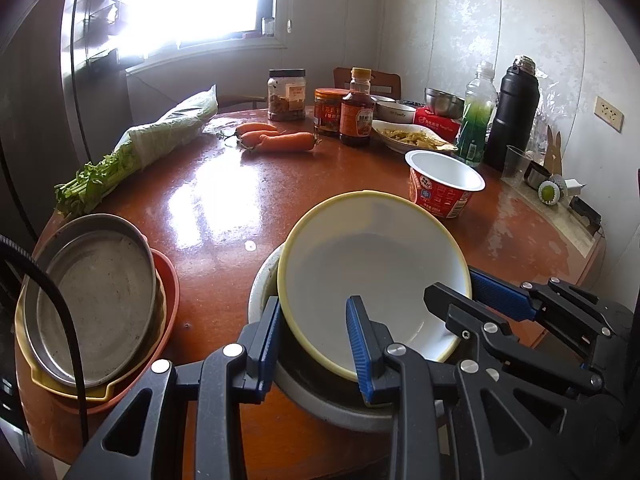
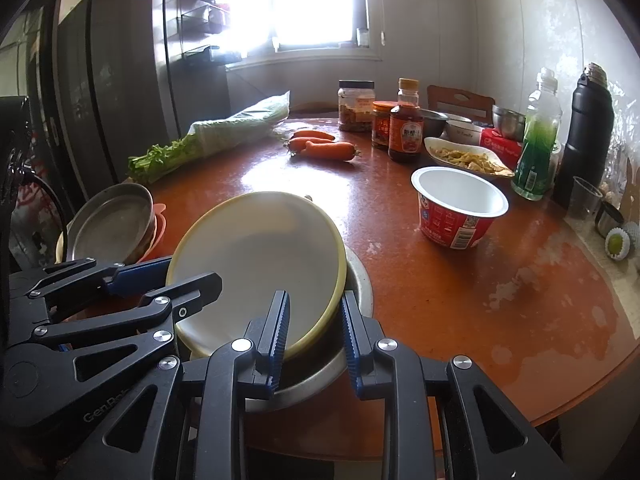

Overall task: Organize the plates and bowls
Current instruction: 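Carry the yellow bowl over the steel bowl and lower it inside, then open the left gripper to release the yellow bowl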

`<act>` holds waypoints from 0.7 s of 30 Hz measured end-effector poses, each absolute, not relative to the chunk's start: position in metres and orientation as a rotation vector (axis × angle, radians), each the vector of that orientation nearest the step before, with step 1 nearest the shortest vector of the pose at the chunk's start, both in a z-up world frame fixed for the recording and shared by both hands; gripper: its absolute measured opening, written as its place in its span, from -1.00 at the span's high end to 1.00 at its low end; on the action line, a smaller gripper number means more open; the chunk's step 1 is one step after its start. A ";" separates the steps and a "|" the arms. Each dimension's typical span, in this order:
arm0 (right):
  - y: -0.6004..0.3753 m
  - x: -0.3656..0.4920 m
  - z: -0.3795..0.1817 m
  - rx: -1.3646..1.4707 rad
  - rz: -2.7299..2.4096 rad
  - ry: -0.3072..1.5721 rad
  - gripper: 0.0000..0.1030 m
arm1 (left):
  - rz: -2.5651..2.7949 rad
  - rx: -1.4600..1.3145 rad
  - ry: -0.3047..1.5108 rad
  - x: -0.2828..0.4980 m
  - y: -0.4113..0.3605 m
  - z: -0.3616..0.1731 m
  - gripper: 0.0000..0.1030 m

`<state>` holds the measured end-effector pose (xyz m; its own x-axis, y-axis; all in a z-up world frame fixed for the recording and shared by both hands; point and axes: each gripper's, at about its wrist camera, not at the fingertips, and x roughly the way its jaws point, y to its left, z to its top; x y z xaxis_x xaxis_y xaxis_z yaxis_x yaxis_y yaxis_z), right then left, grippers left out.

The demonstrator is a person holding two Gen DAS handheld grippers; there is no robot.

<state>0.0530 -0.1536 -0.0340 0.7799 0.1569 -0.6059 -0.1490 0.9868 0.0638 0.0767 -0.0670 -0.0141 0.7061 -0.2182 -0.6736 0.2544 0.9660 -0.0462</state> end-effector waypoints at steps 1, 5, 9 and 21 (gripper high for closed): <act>-0.153 0.053 -0.034 0.011 0.165 0.656 0.46 | -0.265 0.049 0.741 0.077 -0.066 -0.014 0.38; -0.154 0.053 -0.034 0.020 0.166 0.658 0.47 | -0.279 0.033 0.745 0.076 -0.063 -0.013 0.38; -0.155 0.054 -0.034 0.024 0.166 0.658 0.47 | -0.283 0.036 0.747 0.077 -0.063 -0.012 0.38; -0.152 0.057 -0.035 0.001 0.156 0.660 0.44 | -0.309 -0.001 0.756 0.078 -0.055 -0.010 0.38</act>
